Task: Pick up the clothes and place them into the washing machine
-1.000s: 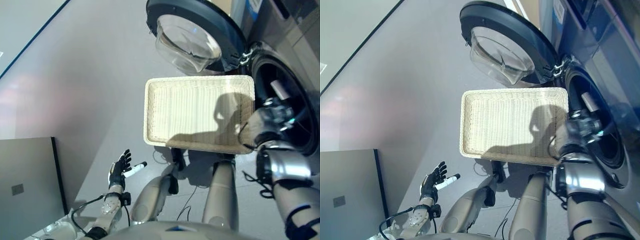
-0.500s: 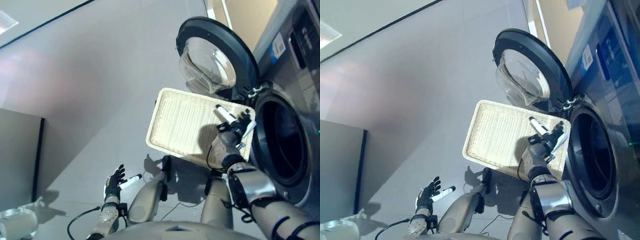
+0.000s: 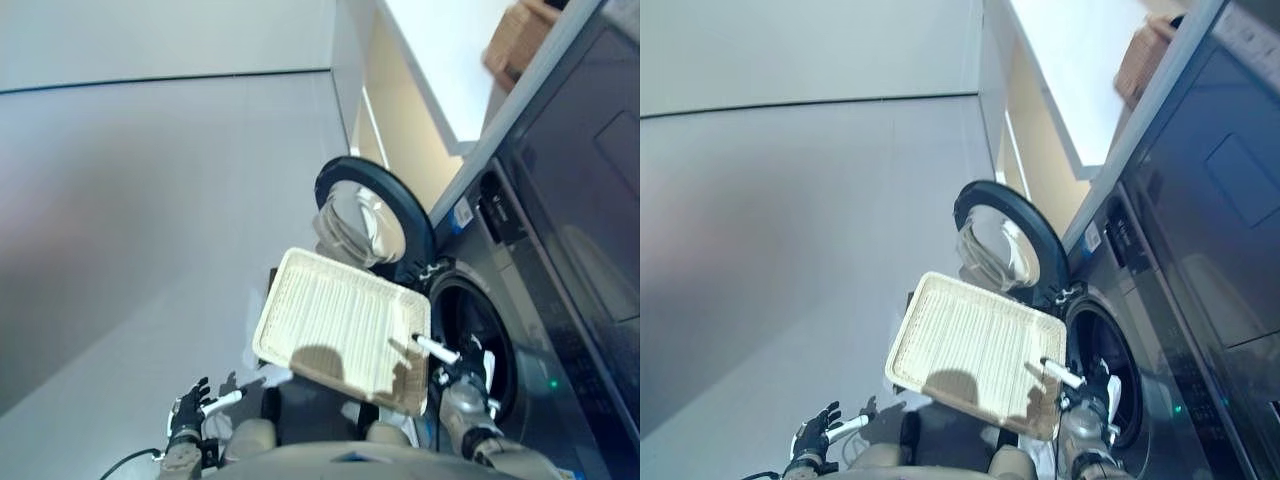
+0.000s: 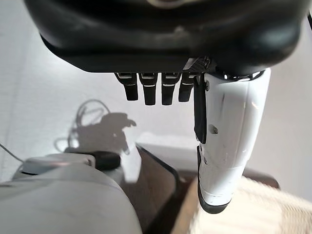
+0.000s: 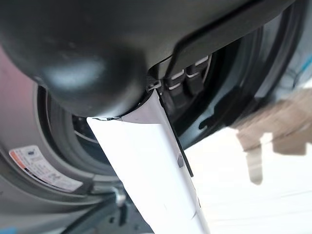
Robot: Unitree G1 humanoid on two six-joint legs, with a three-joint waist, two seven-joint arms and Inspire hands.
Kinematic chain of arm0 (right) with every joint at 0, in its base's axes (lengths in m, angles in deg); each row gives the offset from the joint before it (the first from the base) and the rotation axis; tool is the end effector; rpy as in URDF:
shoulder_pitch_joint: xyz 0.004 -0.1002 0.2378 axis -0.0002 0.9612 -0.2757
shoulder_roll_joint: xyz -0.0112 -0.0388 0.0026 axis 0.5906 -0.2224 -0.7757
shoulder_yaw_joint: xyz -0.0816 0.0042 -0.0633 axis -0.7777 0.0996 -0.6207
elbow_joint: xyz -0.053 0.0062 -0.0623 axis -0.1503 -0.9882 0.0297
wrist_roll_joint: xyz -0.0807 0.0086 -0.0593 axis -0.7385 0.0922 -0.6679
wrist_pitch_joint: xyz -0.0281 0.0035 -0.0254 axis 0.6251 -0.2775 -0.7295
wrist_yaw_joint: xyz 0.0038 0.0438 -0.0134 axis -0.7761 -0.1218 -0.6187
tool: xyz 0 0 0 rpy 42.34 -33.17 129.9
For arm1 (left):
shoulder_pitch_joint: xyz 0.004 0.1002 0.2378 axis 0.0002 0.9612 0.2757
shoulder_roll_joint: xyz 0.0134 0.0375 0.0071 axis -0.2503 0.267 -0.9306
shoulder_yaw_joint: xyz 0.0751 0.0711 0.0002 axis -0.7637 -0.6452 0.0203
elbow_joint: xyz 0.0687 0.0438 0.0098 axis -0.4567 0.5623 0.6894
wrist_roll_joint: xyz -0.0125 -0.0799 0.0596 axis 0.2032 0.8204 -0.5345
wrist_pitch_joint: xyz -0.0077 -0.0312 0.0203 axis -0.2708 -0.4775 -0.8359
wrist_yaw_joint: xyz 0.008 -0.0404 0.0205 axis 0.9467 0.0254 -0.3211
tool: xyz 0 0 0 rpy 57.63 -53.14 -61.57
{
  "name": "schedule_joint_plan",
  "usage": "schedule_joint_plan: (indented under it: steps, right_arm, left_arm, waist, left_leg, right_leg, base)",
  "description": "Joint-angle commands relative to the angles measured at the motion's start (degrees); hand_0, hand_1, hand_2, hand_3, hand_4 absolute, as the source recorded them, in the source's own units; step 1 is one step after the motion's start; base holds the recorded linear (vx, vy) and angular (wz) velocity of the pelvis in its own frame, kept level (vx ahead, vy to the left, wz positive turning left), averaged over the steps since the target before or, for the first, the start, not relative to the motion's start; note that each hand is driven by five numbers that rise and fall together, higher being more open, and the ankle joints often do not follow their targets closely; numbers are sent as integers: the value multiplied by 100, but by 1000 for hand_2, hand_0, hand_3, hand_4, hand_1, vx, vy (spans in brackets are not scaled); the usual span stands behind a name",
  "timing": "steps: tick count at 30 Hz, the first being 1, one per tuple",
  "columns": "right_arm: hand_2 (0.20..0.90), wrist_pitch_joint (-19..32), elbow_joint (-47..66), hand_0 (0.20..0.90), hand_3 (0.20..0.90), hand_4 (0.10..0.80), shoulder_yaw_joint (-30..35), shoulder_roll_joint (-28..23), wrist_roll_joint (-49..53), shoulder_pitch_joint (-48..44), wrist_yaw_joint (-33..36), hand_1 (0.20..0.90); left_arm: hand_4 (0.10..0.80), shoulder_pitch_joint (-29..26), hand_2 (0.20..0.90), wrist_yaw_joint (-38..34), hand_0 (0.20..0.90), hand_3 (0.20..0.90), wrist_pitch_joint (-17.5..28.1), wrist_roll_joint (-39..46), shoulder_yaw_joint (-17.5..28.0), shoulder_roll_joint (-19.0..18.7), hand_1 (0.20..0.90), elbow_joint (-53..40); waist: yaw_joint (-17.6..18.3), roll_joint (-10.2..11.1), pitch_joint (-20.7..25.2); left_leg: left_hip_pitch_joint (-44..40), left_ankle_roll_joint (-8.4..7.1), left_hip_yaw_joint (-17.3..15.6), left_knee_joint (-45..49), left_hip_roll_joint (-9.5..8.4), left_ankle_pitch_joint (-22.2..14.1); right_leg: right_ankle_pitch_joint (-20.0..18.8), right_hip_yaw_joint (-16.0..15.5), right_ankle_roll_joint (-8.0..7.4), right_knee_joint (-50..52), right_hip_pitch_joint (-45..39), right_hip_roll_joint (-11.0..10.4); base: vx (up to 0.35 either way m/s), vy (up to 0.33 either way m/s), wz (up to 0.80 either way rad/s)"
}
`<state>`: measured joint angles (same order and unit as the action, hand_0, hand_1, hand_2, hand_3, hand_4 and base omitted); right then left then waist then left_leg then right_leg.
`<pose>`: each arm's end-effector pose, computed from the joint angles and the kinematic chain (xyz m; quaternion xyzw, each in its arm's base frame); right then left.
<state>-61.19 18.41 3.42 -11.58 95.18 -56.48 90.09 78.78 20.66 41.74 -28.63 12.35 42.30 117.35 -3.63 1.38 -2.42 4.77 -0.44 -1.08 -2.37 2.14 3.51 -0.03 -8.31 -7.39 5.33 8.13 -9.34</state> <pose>0.1071 -0.2200 -0.1034 -0.0982 0.3962 -0.2895 0.8658 0.0550 0.2131 -0.1174 0.0729 0.4736 0.1401 0.8665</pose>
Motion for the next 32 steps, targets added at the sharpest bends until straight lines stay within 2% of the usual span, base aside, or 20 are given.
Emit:
schedule_joint_plan:
  steps: [1,3,5,12,14,19,32]
  right_arm:
    - [900,-51,-172,900,900,800,-137,-70,-233,14,-516,900]
    - [900,-220,-625,900,900,800,-275,12,-446,135,-783,900]
    - [900,-243,-668,900,900,800,-364,54,-775,278,-732,900]
    - [900,-433,-1333,900,900,800,-162,17,-1154,574,-731,900]
    - [900,-593,-1729,900,900,800,-116,-27,-1329,582,-776,900]
    - [900,-644,-1813,900,900,800,-138,-27,-1409,505,-762,900]
    - [900,-749,-1856,900,900,800,-183,-127,-1427,335,-785,900]
  left_arm:
    - [800,-179,900,132,900,900,95,-520,-9,-49,900,287]
    - [800,-318,900,195,900,900,15,-773,-50,-102,900,478]
    - [800,-372,900,200,900,900,-13,-709,5,-99,900,484]
    - [800,-356,900,343,900,900,-48,-676,127,22,900,485]
    - [800,-355,900,401,900,900,-128,-954,38,82,900,497]
    - [800,-372,900,388,900,900,-198,-1221,-93,99,900,513]
    - [800,-341,900,541,900,900,-283,-1030,-106,197,900,393]
  waist:
    - [43,-5,271]
    - [82,-4,399]
    - [123,-7,436]
    - [242,-58,684]
    - [251,-59,772]
    - [241,-43,848]
    - [247,-92,842]
  left_leg:
    - [16,-157,-175,-56,-312,-1]
    - [-155,-162,-170,-149,-317,16]
    - [-270,-132,-201,-108,-335,-21]
    - [-574,-95,-268,-27,-328,-184]
    - [-702,-86,-241,-35,-309,-222]
    - [-819,-76,-218,-31,-295,-266]
    - [-963,-60,-222,-17,-266,-356]
  right_leg:
    - [-546,-78,81,-475,-217,141]
    - [-491,-71,83,-422,-342,130]
    - [-442,-36,98,-372,-450,124]
    - [-330,52,108,-297,-707,115]
    - [-299,46,112,-298,-835,120]
    - [-255,49,103,-300,-962,119]
    - [-172,64,106,-280,-1092,122]
  base:
    - [23,-22,-12]
    - [14,-3,-4]
    - [0,0,0]
    - [44,-2,-8]
    - [61,-4,-8]
    - [38,-2,0]
    - [13,-1,0]
